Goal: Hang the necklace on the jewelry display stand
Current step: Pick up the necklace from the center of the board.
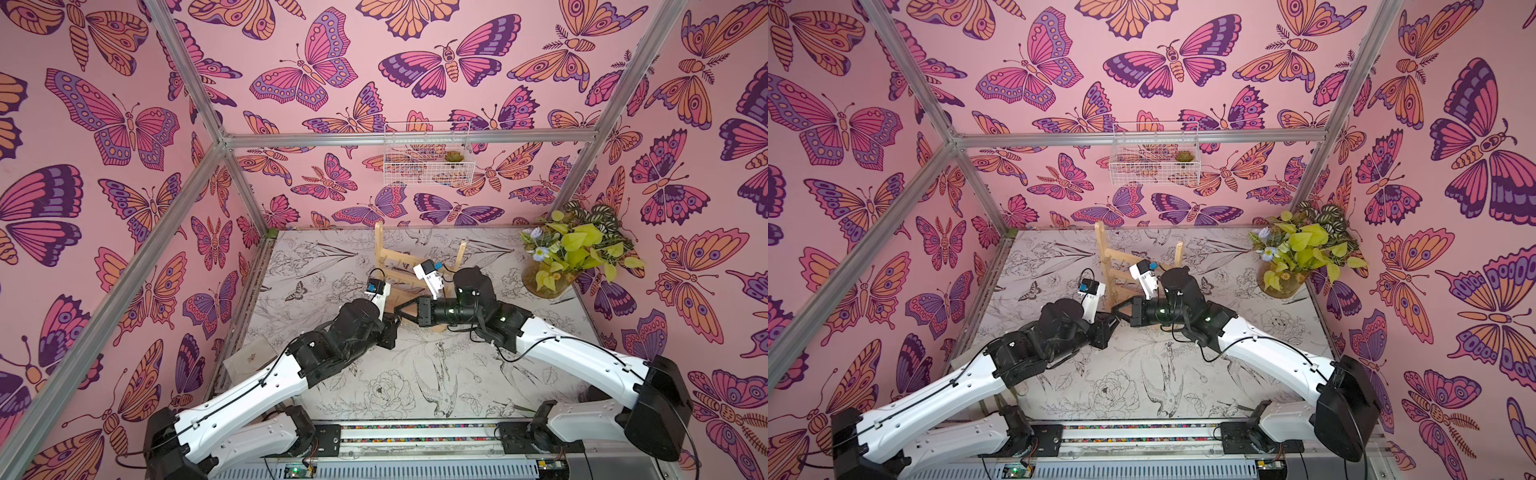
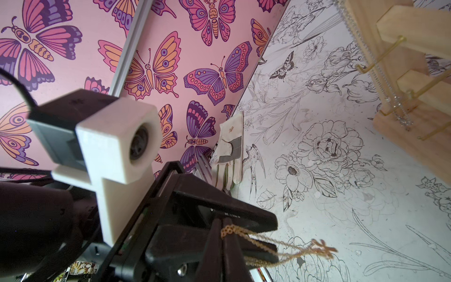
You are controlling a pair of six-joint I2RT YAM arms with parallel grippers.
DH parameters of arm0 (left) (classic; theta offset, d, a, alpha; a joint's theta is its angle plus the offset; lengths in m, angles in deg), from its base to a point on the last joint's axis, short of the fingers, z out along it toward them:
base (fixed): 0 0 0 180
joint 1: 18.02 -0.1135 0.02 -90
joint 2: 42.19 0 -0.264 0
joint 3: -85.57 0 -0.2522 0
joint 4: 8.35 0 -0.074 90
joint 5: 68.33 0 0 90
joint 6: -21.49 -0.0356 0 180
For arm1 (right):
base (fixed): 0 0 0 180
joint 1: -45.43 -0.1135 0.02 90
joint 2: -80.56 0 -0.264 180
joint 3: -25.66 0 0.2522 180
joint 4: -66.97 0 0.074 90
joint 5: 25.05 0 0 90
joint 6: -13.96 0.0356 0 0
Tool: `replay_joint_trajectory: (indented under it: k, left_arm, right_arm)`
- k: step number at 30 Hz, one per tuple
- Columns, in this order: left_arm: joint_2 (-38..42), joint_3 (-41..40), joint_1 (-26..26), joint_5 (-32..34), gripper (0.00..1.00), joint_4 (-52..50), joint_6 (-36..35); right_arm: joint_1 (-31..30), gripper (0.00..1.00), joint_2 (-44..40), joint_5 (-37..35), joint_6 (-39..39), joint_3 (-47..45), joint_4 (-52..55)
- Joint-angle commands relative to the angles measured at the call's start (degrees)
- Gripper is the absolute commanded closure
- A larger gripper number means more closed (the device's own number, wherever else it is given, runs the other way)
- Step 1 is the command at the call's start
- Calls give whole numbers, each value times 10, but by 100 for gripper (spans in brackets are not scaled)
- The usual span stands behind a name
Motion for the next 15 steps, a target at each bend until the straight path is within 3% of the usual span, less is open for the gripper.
replay_joint_trajectory:
  k: [1, 15]
  left_arm:
    - [1, -13, 4, 12, 79, 13, -8]
    - [9, -19, 4, 32, 81, 26, -18]
  right_arm:
    - [-7, 95, -7, 11, 9, 12, -19]
    - [-15, 94, 8, 29, 21, 16, -39]
